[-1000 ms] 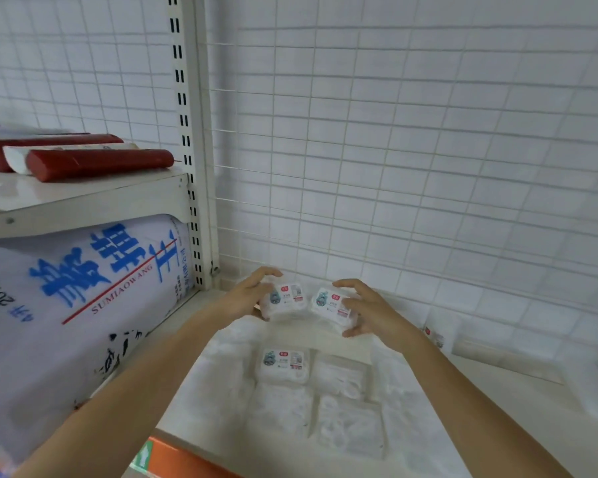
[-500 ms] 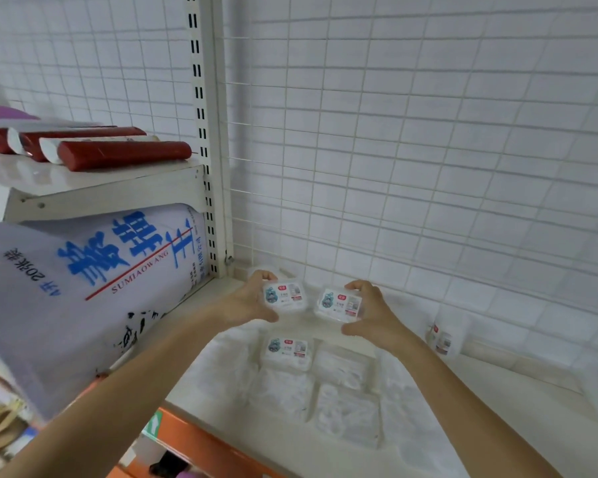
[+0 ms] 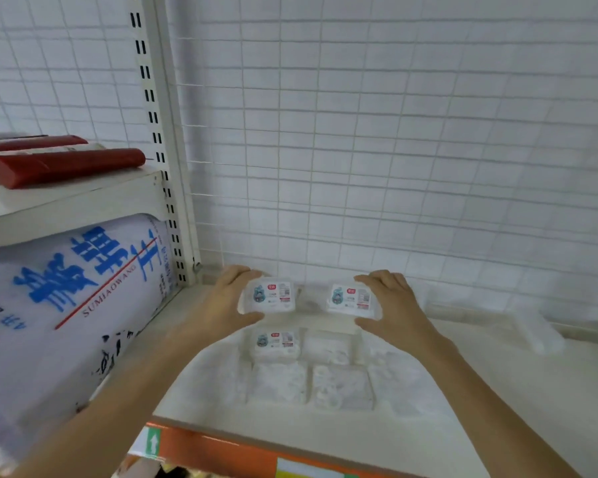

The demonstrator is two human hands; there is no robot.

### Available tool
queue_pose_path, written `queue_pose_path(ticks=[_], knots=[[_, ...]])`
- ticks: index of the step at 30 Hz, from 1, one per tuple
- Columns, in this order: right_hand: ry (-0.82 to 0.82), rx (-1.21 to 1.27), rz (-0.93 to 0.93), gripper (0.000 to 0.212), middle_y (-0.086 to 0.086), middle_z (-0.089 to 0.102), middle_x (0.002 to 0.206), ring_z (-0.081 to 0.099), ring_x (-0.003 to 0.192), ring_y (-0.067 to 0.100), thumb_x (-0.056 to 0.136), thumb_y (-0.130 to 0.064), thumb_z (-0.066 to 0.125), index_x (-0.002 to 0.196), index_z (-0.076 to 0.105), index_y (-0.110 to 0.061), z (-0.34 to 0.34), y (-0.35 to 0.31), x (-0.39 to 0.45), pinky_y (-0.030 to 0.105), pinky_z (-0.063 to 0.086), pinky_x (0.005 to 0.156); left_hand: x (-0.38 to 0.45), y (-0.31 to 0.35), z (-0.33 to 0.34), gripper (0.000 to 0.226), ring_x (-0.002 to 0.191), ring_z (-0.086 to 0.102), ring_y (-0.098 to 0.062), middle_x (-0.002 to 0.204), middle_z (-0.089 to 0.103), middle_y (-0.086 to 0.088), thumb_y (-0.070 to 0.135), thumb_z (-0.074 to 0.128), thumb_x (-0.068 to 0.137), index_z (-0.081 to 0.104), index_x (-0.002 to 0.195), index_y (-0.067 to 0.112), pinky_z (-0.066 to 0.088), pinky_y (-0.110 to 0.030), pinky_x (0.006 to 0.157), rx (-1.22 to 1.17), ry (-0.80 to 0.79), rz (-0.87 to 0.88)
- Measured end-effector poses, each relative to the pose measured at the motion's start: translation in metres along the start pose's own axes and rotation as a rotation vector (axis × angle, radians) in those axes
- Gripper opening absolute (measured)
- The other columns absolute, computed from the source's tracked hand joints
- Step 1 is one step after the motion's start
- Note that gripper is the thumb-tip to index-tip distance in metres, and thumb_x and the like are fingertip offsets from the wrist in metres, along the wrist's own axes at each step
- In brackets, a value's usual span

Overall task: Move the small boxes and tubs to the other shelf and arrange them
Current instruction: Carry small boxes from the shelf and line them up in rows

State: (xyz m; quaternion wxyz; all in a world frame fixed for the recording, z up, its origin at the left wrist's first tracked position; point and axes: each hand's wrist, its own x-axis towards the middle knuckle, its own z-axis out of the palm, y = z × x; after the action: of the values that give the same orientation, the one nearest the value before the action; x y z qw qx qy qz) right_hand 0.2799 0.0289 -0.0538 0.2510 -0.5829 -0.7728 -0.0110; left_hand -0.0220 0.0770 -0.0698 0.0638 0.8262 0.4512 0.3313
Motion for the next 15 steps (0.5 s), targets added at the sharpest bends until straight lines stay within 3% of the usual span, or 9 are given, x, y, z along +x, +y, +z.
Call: queue_pose_path(ticks=[2,4,9,12,15], knots=[[0.064,-0.015,0.037,0.069,-0.005,0.038,0.128,0.028,0.117,0.012,0.076,-0.031,0.071,0.136,0.039,-0.021,-0.010,-0.003,-0.018,0.025,0.023,0.104,-0.004,0.006,0.001,0.068,0.103,0.030,0.007,0.111,0.032,0.026,0.020,0.081,0.068,0.047,0.128,0.016,0.024,-0.002,0.092,-0.043,0.024,0.064],[0.134,0.011,0.096,0.069,-0.008,0.037,0.123,0.027,0.116,0.010,0.076,-0.028,0.072,0.136,0.040,-0.020,-0.023,-0.007,-0.038,0.022,0.023,0.103,-0.005,0.013,0.004,0.068,0.101,0.030,0.009,0.114,0.035,0.019,0.019,0.081,0.068,0.047,0.127,0.014,0.020,0.006,0.089,-0.088,0.024,0.123],[0.248,-0.065,0.223,0.067,-0.012,0.033,0.117,0.020,0.105,-0.001,0.075,-0.025,0.074,0.134,0.041,-0.020,-0.058,-0.016,-0.103,0.012,0.017,0.092,0.001,0.045,0.023,0.067,0.104,0.040,0.001,0.119,0.039,0.005,0.012,0.081,0.067,0.049,0.126,0.011,0.033,0.003,0.087,-0.291,-0.029,0.247],[0.276,-0.153,0.326,0.066,-0.002,0.044,0.122,0.027,0.107,0.006,0.073,-0.022,0.076,0.131,0.045,-0.016,-0.080,-0.019,-0.154,0.019,0.023,0.093,0.004,0.081,0.044,0.068,0.106,0.044,-0.001,0.116,0.041,0.007,0.016,0.082,0.067,0.049,0.126,0.014,0.033,-0.002,0.093,-0.407,-0.086,0.330],[0.318,-0.228,0.464,0.065,0.005,0.050,0.120,0.033,0.106,0.015,0.068,-0.016,0.078,0.126,0.049,-0.012,-0.098,-0.023,-0.211,0.029,0.035,0.090,0.001,0.126,0.068,0.063,0.106,0.041,0.013,0.115,0.039,0.017,0.026,0.076,0.065,0.048,0.122,0.019,0.031,-0.002,0.094,-0.528,-0.178,0.445]])
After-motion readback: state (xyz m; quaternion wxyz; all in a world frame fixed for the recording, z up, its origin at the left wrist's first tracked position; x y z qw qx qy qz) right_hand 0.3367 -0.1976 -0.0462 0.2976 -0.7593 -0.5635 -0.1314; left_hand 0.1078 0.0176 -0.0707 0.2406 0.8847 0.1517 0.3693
